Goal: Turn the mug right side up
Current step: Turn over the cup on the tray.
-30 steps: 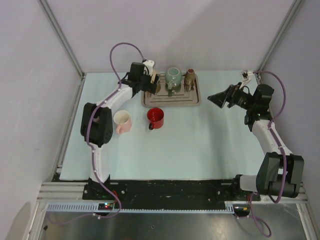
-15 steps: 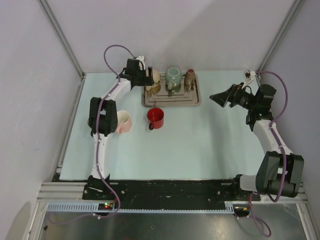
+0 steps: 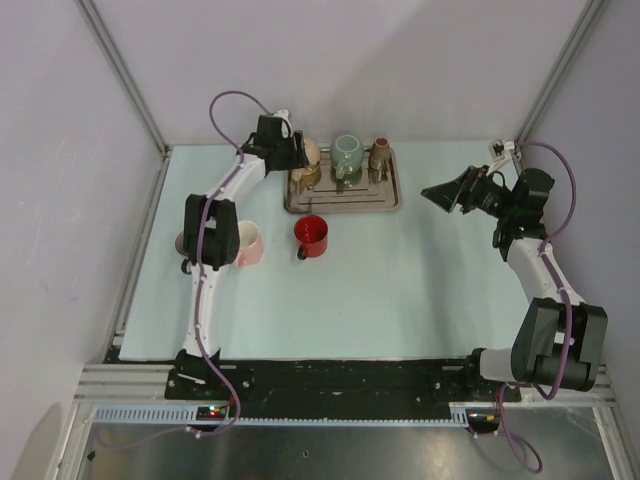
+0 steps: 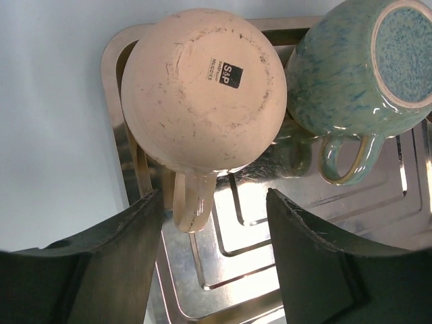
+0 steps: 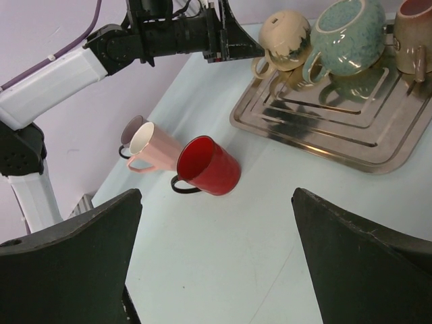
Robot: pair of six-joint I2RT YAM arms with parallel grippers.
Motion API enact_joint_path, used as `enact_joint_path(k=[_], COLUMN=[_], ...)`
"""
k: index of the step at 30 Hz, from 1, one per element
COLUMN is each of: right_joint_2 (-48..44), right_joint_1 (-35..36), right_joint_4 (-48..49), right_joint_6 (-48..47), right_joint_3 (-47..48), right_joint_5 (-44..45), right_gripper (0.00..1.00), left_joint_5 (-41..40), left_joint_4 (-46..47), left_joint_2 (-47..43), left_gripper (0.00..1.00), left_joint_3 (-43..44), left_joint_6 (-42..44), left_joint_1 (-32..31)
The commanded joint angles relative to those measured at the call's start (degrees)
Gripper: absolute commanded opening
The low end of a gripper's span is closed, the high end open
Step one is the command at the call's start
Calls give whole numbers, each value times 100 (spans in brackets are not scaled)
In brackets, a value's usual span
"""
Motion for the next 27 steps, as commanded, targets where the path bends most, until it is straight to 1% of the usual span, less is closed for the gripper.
enact_joint_path(k=[1, 9, 16, 19, 21, 25, 27], right_joint_2=[-28, -98, -142, -151, -149, -173, -170], right_joint_1=[-18, -28, -36, -41, -44, -46, -46], right_joint_4=[344, 354, 342, 338, 348, 367, 367], right_joint_6=[167, 230, 236, 250, 266, 293, 296], right_joint_3=[8, 3, 4, 3, 5, 2, 7], right_joint_5=[-149, -171, -161, -164, -172, -175, -177], right_gripper=[99, 100, 100, 100, 100, 99, 99], left_joint_5=[80, -20, 406, 465, 445, 330, 247], left_joint_4=[-75, -138, -148, -146, -148, -148, -141], left_joint_2=[108, 121, 232, 298, 299, 263, 251], left_gripper=[66, 66, 63, 62, 61, 53, 52], left_joint_3=[314, 331, 266, 294, 289, 293, 320], left_joint_6=[-264, -358, -637, -772, -785, -769, -755], left_joint_1=[-13, -13, -48, -63, -63, -64, -64])
